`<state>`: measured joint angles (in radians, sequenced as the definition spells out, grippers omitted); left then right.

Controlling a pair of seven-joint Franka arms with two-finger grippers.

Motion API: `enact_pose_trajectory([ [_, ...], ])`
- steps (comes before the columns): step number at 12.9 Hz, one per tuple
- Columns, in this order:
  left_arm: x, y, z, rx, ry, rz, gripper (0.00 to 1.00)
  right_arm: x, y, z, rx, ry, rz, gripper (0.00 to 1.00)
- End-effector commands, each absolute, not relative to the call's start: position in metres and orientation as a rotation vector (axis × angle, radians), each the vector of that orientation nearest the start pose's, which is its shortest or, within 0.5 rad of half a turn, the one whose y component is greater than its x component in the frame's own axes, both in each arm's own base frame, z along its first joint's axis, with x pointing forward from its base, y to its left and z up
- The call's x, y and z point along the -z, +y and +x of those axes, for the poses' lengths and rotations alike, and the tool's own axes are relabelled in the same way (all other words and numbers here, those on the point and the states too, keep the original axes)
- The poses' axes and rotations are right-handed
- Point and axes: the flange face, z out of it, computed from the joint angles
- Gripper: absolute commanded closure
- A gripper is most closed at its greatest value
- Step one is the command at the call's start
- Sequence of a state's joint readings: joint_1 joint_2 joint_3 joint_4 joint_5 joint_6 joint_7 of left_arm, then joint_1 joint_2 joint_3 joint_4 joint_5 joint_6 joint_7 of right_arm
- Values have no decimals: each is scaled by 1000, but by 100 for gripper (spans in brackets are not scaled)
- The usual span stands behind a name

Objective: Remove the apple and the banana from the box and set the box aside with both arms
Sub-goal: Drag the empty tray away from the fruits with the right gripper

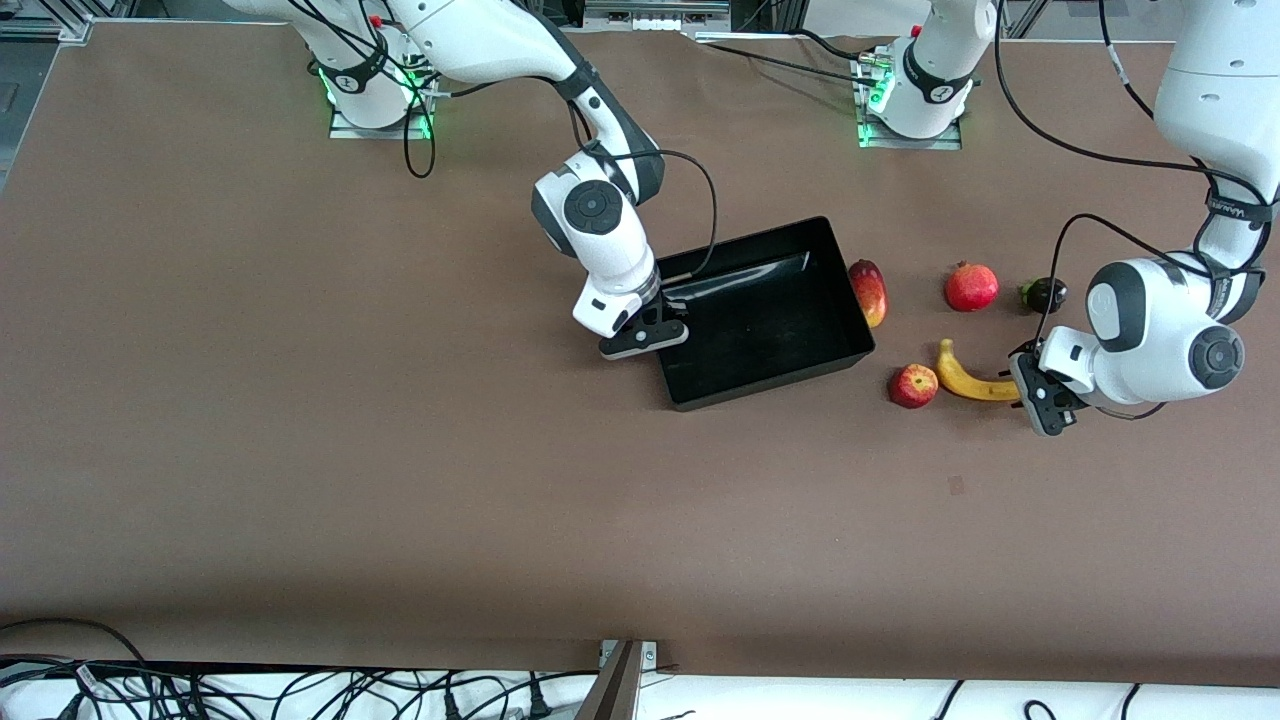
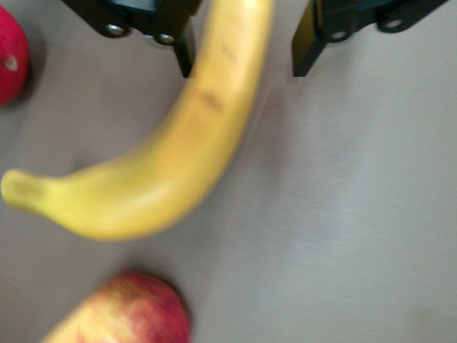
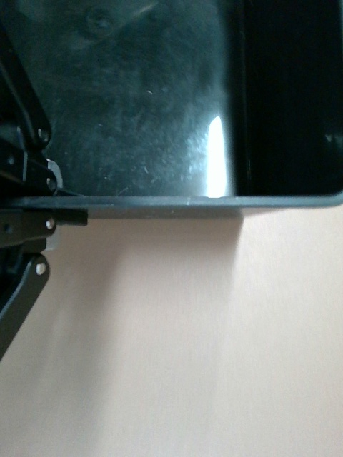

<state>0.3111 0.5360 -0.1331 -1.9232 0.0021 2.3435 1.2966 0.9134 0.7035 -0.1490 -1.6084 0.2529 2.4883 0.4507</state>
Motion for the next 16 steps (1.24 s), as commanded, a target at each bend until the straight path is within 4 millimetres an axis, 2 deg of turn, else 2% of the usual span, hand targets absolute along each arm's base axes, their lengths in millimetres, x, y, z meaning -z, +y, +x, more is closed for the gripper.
enact_pose_trajectory([
  [1, -263, 104, 579, 7, 1392, -2870, 0, -318, 463, 513, 17, -187, -3003, 100],
  [2, -275, 102, 570, 19, 1293, -2910, 0, -338, 444, 520, -30, -139, -3027, 100],
  [3, -298, 93, 572, 58, 1260, -2902, 0, -360, 411, 539, -27, -86, -3044, 100],
  [5, -357, 69, 573, 121, 1309, -2832, 0, -396, 355, 562, -54, 36, -3061, 100],
  [7, -418, 48, 574, 113, 1354, -2803, 0, -404, 291, 586, -110, 88, -3108, 100],
  [9, -479, 43, 568, 95, 1260, -2848, 0, -394, 219, 612, -141, 90, -3124, 100],
  [11, -530, 36, 563, 72, 1121, -2916, 0, -377, 139, 625, -264, -37, -3111, 100],
  [13, -572, 29, 556, 8, 1035, -2961, 0, -338, 60, 633, -325, 12, -3115, 100],
  [14, -589, 27, 552, -26, 958, -2987, 0, -321, 38, 628, -339, -9, -3112, 100],
  [15, -601, 26, 546, -51, 868, -3012, 0, -311, 33, 621, -358, -33, -3109, 100],
  [16, -603, 23, 544, -64, 819, -3014, 0, -304, 24, 617, -388, -12, -3109, 100],
])
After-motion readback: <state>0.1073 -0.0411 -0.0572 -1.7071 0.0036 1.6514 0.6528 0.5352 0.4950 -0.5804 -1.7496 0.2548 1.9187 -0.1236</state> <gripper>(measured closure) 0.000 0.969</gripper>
